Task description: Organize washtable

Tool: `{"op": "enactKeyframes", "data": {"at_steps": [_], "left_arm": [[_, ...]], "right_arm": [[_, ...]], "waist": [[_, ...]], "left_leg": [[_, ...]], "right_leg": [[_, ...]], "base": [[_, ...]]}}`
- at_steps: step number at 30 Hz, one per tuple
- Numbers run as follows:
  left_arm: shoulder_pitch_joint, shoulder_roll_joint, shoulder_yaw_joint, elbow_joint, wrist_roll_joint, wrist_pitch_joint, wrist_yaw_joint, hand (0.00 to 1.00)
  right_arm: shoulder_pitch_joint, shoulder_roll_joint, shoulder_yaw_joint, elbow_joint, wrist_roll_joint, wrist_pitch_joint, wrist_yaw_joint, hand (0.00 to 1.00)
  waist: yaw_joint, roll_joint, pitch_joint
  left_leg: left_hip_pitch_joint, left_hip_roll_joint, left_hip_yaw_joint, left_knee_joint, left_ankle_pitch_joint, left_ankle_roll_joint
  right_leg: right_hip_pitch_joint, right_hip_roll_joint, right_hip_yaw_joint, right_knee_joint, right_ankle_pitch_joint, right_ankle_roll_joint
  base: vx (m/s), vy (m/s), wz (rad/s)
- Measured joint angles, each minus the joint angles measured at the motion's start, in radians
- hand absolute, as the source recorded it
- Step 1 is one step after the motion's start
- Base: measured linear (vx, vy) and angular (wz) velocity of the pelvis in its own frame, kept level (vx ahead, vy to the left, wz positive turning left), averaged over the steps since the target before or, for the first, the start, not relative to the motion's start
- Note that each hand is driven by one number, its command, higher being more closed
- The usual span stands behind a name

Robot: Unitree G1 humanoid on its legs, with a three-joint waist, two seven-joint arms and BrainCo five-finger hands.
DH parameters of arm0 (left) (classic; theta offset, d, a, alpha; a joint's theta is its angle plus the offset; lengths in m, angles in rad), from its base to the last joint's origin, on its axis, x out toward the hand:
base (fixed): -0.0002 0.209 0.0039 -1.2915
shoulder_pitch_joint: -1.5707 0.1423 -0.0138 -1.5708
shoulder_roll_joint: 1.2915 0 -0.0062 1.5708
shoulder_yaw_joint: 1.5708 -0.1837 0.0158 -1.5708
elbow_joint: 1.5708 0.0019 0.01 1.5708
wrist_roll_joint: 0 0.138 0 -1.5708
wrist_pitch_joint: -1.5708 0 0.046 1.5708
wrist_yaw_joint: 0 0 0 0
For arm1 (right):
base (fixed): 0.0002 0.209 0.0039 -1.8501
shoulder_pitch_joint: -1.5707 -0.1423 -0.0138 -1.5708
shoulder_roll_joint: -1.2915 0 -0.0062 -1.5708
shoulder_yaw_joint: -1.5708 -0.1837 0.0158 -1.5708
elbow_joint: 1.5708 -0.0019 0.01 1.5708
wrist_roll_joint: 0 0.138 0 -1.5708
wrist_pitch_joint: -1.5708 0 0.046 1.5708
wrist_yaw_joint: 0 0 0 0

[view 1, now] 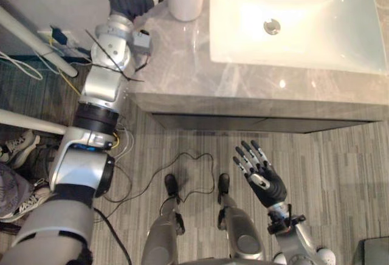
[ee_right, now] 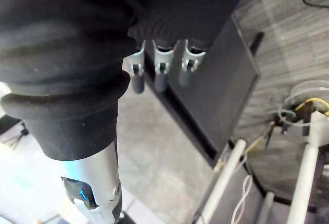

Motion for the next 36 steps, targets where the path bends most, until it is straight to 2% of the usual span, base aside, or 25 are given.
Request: {"op": "enactKeyframes", "data": {"at_steps": [7,12,14,19,24,31,36], "left_arm": [[0.079,-0.001,0.005,-0.015,-0.001,0.001,-0.017,1.0],[0.189,-0.011,0.006,-0.13,-0.001,0.004,-0.039,1.0],[0.267,-0.025,0.006,-0.201,-0.001,0.006,-0.049,1.0],[0.397,-0.081,0.004,-0.286,-0.002,0.01,-0.091,1.0],[0.452,-0.097,0.004,-0.325,-0.012,0.01,-0.127,1.0],[0.473,-0.134,-0.016,-0.335,-0.012,0.012,-0.147,1.0],[0.473,-0.146,-0.035,-0.356,-0.012,0.012,-0.147,1.0]], "right_arm": [[-0.002,-0.003,-0.001,0.0,0.001,0.003,0.0,0.0],[-0.007,-0.002,-0.006,0.0,0.001,0.002,-0.002,0.0],[-0.008,-0.001,-0.009,0.0,0.001,0.002,-0.003,0.0],[-0.007,-0.002,-0.014,0.0,0.001,0.003,-0.003,0.0],[-0.009,-0.002,-0.015,0.001,0.001,0.005,-0.003,0.0],[-0.006,-0.002,-0.017,0.014,0.001,0.005,-0.003,0.0],[-0.006,-0.002,-0.042,0.018,0.001,0.006,-0.003,0.0]], "waist": [[0.001,0.0,-0.001],[0.002,0.002,-0.011],[0.001,0.004,-0.039],[0.003,0.038,-0.08],[0.004,0.067,-0.099],[0.0,0.074,-0.141],[-0.001,0.075,-0.144]], "left_leg": [[0.017,-0.005,-0.007,0.0,0.001,0.001],[0.031,-0.008,-0.018,0.0,0.001,0.001],[0.036,-0.009,-0.021,0.0,0.001,0.001],[0.063,-0.012,-0.041,0.0,0.001,0.0],[0.066,-0.011,-0.043,-0.001,-0.002,-0.003],[0.069,-0.01,-0.035,-0.002,-0.002,-0.004],[0.069,-0.009,-0.032,-0.001,0.001,0.0]], "right_leg": [[0.018,0.001,-0.011,0.007,0.0,0.0],[0.038,0.0,-0.029,0.008,-0.005,-0.002],[0.043,-0.001,-0.031,0.01,-0.01,-0.002],[0.07,-0.007,-0.052,0.033,-0.034,-0.006],[0.07,-0.008,-0.053,0.045,-0.036,-0.008],[0.069,-0.008,-0.048,0.044,-0.034,-0.01],[0.068,-0.007,-0.044,0.041,-0.033,-0.008]], "base": [[0.02,0.005,0.02],[0.05,0.016,0.07],[0.04,0.011,0.04],[0.03,0.02,0.11],[0.0,0.003,0.01],[0.03,-0.001,-0.02],[0.06,-0.007,-0.03]]}}
